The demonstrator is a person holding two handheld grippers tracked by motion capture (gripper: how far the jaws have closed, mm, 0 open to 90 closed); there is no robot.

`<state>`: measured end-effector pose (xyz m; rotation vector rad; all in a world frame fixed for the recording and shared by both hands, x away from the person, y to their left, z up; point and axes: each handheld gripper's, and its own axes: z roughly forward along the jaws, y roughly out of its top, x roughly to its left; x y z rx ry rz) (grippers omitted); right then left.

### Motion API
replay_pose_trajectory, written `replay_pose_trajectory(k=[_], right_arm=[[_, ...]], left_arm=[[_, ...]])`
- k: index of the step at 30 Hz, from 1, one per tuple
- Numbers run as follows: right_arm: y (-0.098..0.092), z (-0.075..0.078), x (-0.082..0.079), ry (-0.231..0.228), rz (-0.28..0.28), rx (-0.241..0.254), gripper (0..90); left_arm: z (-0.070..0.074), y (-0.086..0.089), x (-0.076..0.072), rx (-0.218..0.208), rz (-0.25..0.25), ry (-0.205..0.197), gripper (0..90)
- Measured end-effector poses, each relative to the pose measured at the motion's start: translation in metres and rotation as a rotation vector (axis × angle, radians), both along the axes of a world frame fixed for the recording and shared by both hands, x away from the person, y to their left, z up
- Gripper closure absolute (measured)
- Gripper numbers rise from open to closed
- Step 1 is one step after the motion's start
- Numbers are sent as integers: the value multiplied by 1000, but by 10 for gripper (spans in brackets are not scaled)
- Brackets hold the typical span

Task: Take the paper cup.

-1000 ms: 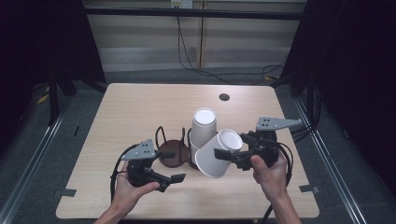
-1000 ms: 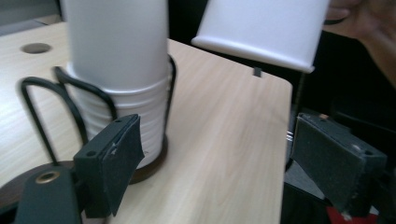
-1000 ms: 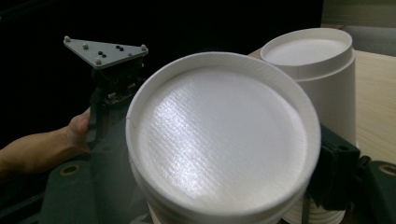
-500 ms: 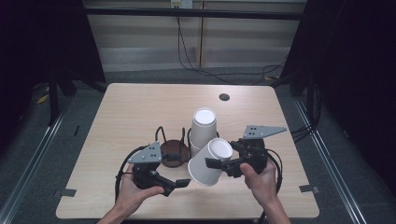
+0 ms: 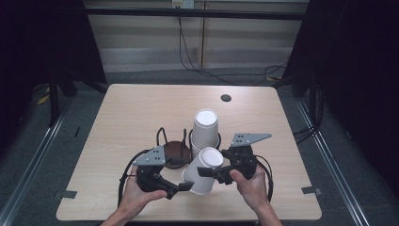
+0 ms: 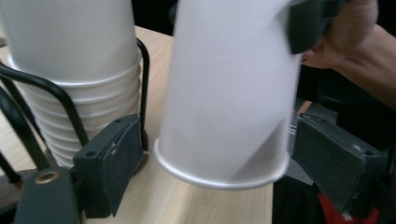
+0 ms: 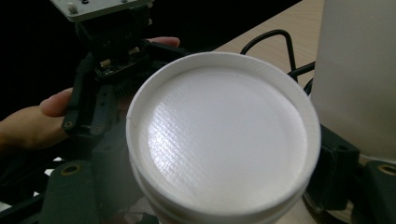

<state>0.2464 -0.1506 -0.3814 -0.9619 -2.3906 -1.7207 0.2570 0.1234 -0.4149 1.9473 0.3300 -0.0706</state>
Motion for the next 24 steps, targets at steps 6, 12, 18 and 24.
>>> replay_pose_trajectory(k=[6, 12, 18, 24], right_arm=[[5, -3, 0, 9, 16, 6, 249], [16, -5, -2, 12, 37, -4, 250], [25, -11, -1, 24, 55, -13, 250], [28, -12, -1, 23, 63, -3, 250]], left_arm=[[-9, -9, 0, 28, -37, 16, 159], [-16, -13, 0, 18, -59, 27, 109], [-21, -16, 1, 27, -74, 39, 108], [-24, -16, 2, 10, -89, 52, 109]])
